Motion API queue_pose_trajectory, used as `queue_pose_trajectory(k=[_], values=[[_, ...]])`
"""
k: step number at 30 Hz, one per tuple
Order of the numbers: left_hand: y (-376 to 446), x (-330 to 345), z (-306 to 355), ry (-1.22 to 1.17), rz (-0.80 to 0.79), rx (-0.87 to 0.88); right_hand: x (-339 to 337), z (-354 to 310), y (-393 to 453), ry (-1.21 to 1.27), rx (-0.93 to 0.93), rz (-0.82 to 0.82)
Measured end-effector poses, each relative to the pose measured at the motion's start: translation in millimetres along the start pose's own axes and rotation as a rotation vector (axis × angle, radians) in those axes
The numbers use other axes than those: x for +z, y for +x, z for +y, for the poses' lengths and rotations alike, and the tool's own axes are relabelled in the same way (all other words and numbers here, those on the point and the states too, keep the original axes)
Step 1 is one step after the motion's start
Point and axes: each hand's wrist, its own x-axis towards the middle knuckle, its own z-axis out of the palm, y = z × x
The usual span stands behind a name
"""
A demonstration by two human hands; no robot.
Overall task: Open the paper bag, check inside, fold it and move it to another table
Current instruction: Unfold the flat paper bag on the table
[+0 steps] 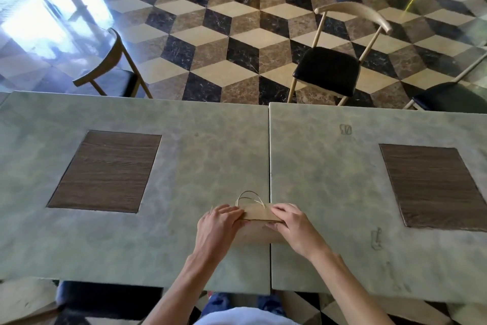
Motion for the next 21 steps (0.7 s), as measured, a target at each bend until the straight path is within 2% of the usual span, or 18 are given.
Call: queue_pose_trajectory(k=[8, 13, 15, 17, 21], values=[[-38.9, 6.6, 3.0, -0.088, -0.062, 0.002, 22.4, -5.0, -38.4, 0.075, 0.124, -0.013], [-38.7, 1.3, -2.9, -0.249, 0.023, -0.118, 11.6, 1.4, -41.6, 0.251, 0.256, 0.008], [-40.9, 0.2, -8.2, -0.253, 0.069, -0.207, 6.5, 5.9, -43.9, 0.338, 0.338, 0.045], [-43.5, -0.7, -13.2, -0.287, 0.051, -0.332, 4.1, 9.3, -45.0, 0.427, 0.428, 0.123], [-47.8, -4.8, -17.3, -0.593, -0.111, -0.617, 8.0, 9.1, -40.8, 0.638, 0.503, 0.143]])
